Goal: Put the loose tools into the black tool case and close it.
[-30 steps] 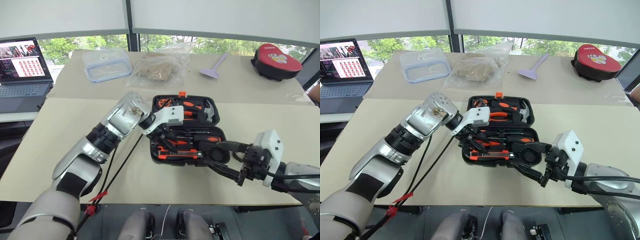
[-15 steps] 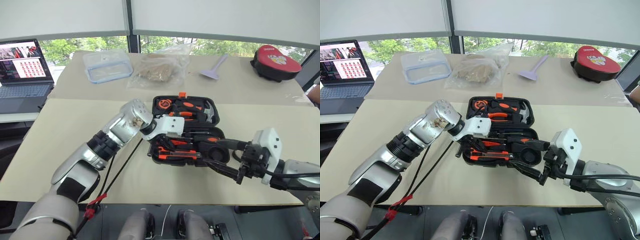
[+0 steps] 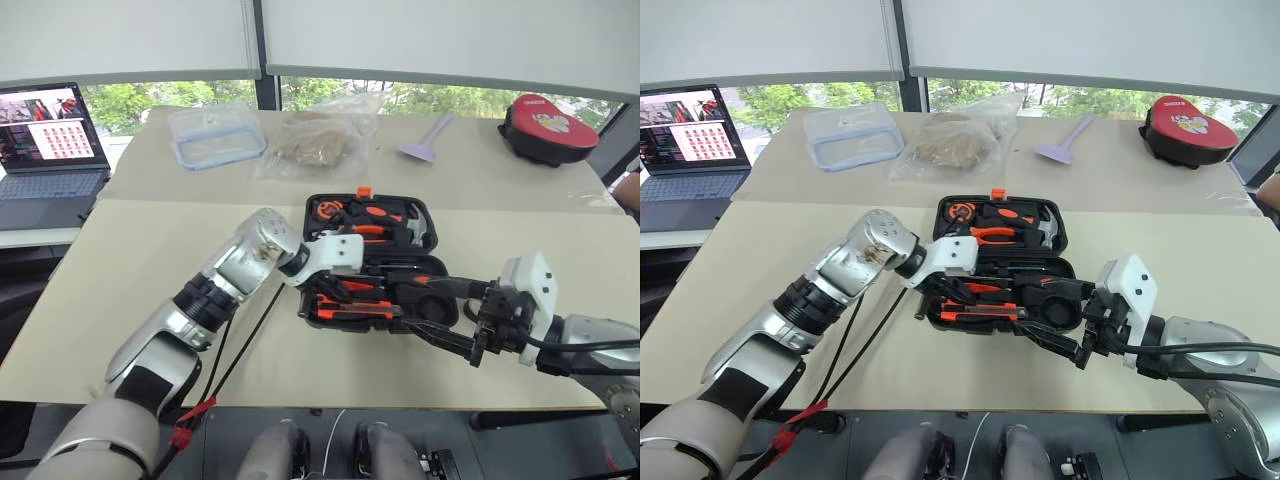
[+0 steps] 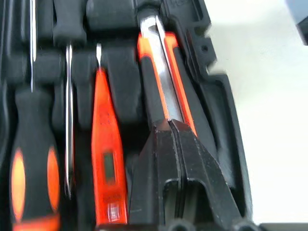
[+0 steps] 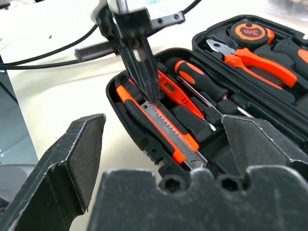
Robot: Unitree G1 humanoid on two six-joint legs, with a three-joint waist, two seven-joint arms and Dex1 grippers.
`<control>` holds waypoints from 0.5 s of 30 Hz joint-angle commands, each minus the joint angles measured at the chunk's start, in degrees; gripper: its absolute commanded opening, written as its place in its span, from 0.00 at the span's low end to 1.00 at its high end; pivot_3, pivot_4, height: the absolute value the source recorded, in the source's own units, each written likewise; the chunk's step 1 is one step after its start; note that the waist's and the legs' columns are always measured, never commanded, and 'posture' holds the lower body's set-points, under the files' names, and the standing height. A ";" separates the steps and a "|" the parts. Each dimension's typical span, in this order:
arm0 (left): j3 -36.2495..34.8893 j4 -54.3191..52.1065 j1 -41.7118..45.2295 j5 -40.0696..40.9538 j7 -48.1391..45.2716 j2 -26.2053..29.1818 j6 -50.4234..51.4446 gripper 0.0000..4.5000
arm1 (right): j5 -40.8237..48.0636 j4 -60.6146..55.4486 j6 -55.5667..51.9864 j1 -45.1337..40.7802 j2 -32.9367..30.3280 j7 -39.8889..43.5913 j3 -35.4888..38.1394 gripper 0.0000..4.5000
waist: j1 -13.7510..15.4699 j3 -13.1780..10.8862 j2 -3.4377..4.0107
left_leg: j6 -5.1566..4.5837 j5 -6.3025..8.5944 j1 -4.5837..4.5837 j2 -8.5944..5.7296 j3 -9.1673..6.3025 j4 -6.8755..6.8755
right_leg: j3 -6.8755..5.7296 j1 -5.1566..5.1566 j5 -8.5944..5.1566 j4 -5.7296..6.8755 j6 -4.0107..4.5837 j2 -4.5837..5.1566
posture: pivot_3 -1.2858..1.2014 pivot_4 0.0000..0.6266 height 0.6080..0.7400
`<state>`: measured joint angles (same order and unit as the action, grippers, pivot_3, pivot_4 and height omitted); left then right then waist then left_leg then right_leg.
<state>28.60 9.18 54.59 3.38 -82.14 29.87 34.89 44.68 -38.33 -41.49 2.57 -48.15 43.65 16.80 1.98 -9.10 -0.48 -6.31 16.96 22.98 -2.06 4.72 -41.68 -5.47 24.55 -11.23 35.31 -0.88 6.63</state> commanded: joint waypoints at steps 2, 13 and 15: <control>-1.97 -5.94 0.50 2.26 -4.75 4.81 -2.67 0.00 | 0.56 -0.28 0.50 -0.48 -0.50 0.45 0.68 1.00 | 0.01 0.00 0.01 | 0.02 0.01 0.00 -0.01 0.00 0.00 | -0.03 -0.02 0.00 -0.01 0.00 -0.04 | 0.52 0.24 0.91; 3.87 -3.98 -1.69 -3.87 -4.08 5.96 -9.01 0.00 | -0.05 0.19 1.06 0.02 -0.58 0.85 0.21 1.00 | 0.34 -0.02 0.02 | 0.01 0.02 -0.07 -0.06 -0.01 -0.03 | -0.05 -0.20 0.02 -0.16 -0.06 -0.06 | 0.52 0.24 0.91; 4.81 -3.04 -2.36 -5.20 -2.42 4.57 -9.69 0.00 | 0.09 -0.16 0.99 0.31 -0.44 0.63 0.32 1.00 | 0.40 -0.02 0.02 | 0.01 0.02 -0.09 -0.06 -0.01 -0.03 | -0.06 -0.24 0.02 -0.17 -0.06 -0.06 | 0.52 0.24 0.91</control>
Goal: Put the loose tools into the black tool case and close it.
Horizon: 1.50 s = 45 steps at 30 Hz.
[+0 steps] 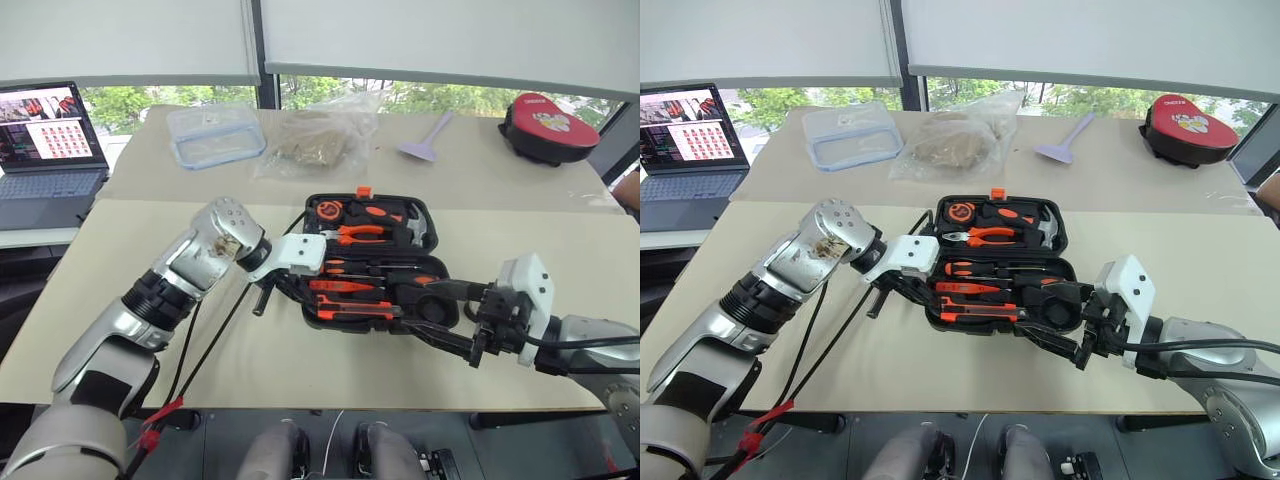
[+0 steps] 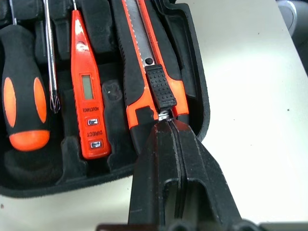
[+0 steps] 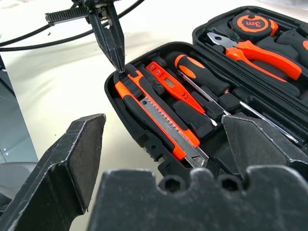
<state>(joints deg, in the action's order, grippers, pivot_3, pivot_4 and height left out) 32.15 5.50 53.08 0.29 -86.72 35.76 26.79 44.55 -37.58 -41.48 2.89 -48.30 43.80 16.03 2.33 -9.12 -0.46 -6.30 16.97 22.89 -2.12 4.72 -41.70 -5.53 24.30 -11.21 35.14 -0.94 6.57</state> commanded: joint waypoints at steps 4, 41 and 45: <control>2.65 1.51 -2.28 -3.85 2.78 -2.14 -2.57 0.00 | 0.81 -1.38 0.61 0.00 -0.24 0.13 1.29 1.00 | 0.39 0.02 0.02 | -0.01 0.00 -0.08 -0.02 0.00 -0.01 | 0.00 -0.11 0.00 -0.01 -0.01 0.08 | 0.52 0.24 0.91; 1.50 9.66 -3.58 -6.36 1.59 -4.61 -6.28 0.00 | 0.88 0.47 0.61 -2.12 -1.58 1.15 1.12 1.00 | 0.96 1.49 0.79 | -0.40 0.35 -0.62 -0.03 0.01 0.10 | 0.05 -0.35 -0.02 -0.08 -0.05 0.41 | 0.52 0.24 0.91; -1.87 9.42 -0.86 -4.23 -0.92 -2.55 -6.13 0.00 | 0.66 0.72 0.73 -2.02 -2.00 1.75 1.38 1.00 | 0.56 1.47 0.76 | -0.46 0.33 -0.47 -0.02 0.02 0.09 | 0.05 -0.19 -0.01 -0.08 -0.05 0.40 | 0.52 0.24 0.91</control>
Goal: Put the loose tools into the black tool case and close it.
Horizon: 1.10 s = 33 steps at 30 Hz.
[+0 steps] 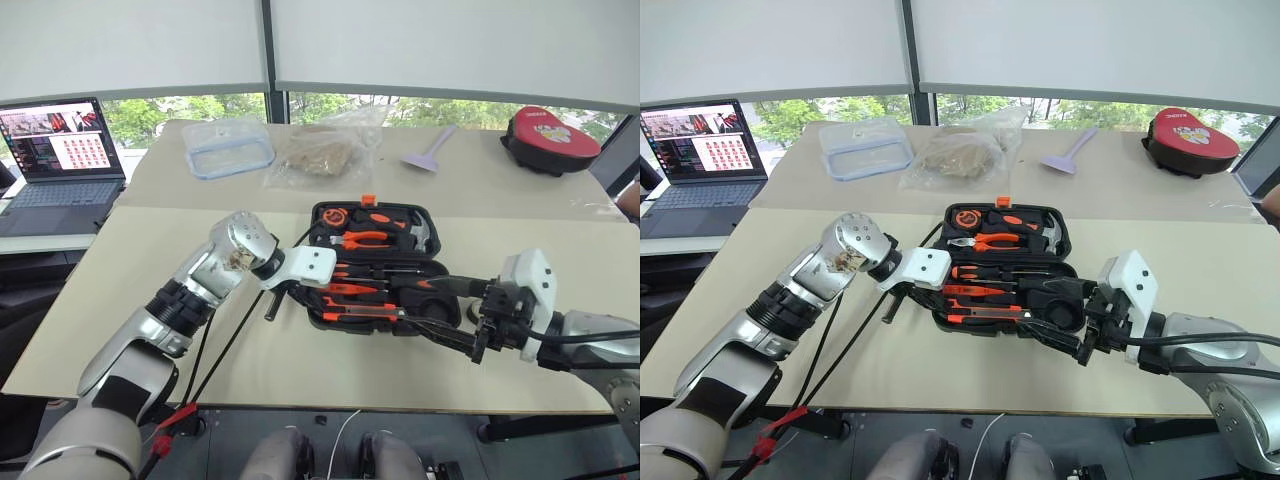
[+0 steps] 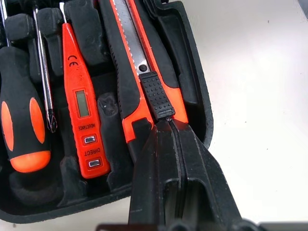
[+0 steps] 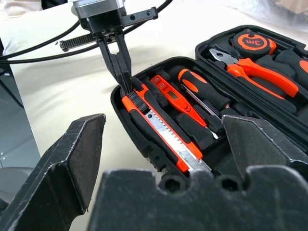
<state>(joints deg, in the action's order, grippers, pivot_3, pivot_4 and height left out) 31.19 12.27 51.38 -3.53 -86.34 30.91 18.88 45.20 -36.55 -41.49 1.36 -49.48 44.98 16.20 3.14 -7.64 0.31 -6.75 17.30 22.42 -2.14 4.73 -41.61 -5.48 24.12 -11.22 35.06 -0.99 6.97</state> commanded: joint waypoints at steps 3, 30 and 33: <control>-3.30 0.21 3.03 3.47 -5.13 3.70 4.81 0.00 | -0.04 -0.33 0.81 -0.29 -0.84 0.78 1.46 1.00 | -0.88 -0.09 -0.11 | 0.05 -0.06 0.33 0.02 0.02 0.00 | -0.01 0.19 0.01 0.05 0.03 -0.02 | 0.52 0.24 0.91; 6.94 6.32 3.02 -4.14 6.21 -9.47 -2.67 0.00 | -0.10 -2.48 1.11 3.45 0.48 0.16 3.14 1.00 | -0.68 -0.98 -0.42 | 0.04 -0.04 0.48 -0.12 0.01 -0.13 | -0.09 0.11 -0.02 -0.10 -0.22 0.02 | 0.52 0.24 0.91; 7.13 7.35 2.90 -4.54 6.76 -10.48 -2.81 0.00 | -0.03 -2.49 1.09 3.52 0.48 0.07 3.19 1.00 | -0.66 -0.97 -0.41 | 0.04 -0.04 0.46 -0.11 0.01 -0.13 | -0.08 0.12 -0.02 -0.07 -0.22 0.03 | 0.52 0.24 0.91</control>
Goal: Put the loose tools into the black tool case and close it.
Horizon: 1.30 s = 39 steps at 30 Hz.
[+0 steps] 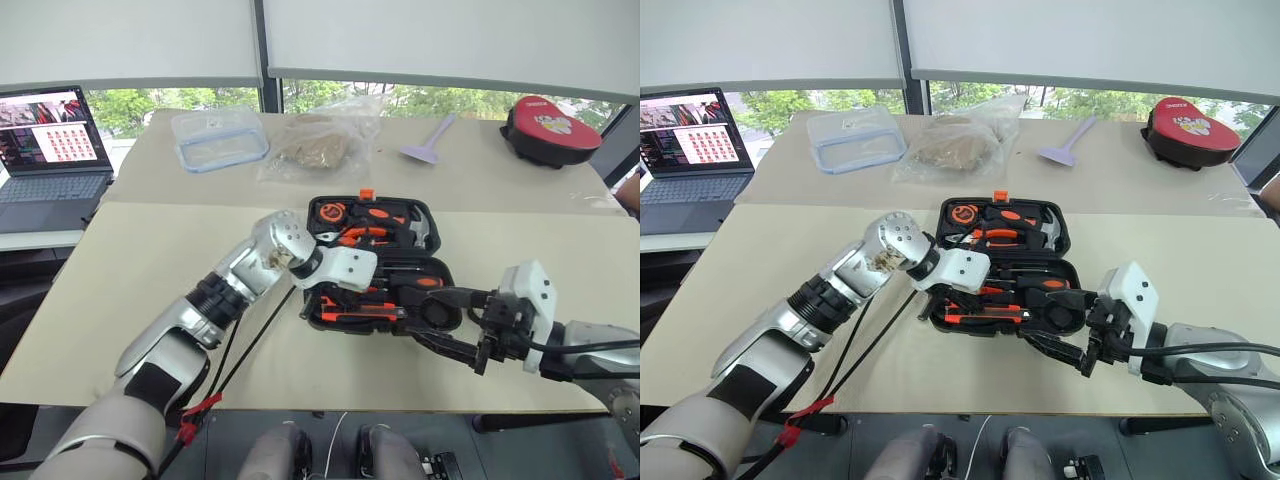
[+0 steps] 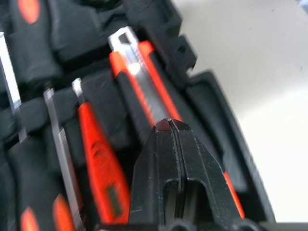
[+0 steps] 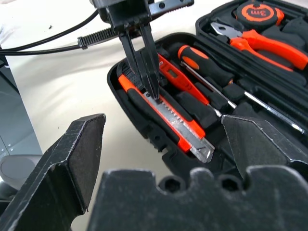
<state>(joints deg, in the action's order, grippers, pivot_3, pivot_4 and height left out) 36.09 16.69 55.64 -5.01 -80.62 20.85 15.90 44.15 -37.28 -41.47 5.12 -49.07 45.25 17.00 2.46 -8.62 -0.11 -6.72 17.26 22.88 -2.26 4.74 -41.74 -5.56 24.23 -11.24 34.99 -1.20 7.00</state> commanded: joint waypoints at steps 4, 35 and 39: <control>-0.04 2.41 -0.53 -0.93 0.37 -1.36 2.84 0.00 | 1.26 -1.74 0.79 -0.44 -0.09 -0.27 2.50 1.00 | 0.27 0.00 0.00 | -0.03 0.01 0.01 -0.01 0.00 0.00 | -0.01 -0.01 0.01 0.00 0.00 0.04 | 0.52 0.24 0.91; -6.15 -4.40 -3.10 3.61 -9.42 11.85 2.55 0.00 | 0.77 -0.91 0.47 -1.27 -0.22 -0.02 1.49 1.00 | 0.12 -0.08 0.04 | 0.08 -0.06 0.12 -0.12 -0.01 0.00 | -0.06 0.04 -0.04 0.02 -0.07 -0.09 | 0.52 0.24 0.91; -4.91 -4.04 -4.06 1.65 -8.08 10.54 1.44 0.00 | 0.75 -0.95 0.53 -1.12 -0.23 0.05 1.50 1.00 | 0.35 -0.07 0.04 | 0.08 -0.05 0.08 -0.14 -0.02 0.01 | -0.05 0.00 -0.05 0.02 -0.09 -0.05 | 0.52 0.24 0.91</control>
<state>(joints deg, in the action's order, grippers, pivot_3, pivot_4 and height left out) 29.41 13.97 52.68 -2.26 -90.15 32.65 18.63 44.19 -37.06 -41.47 3.94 -48.79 45.05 16.65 2.81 -8.69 -0.07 -6.63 17.20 22.92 -2.40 4.72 -41.74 -5.61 24.21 -11.30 35.00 -1.29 6.95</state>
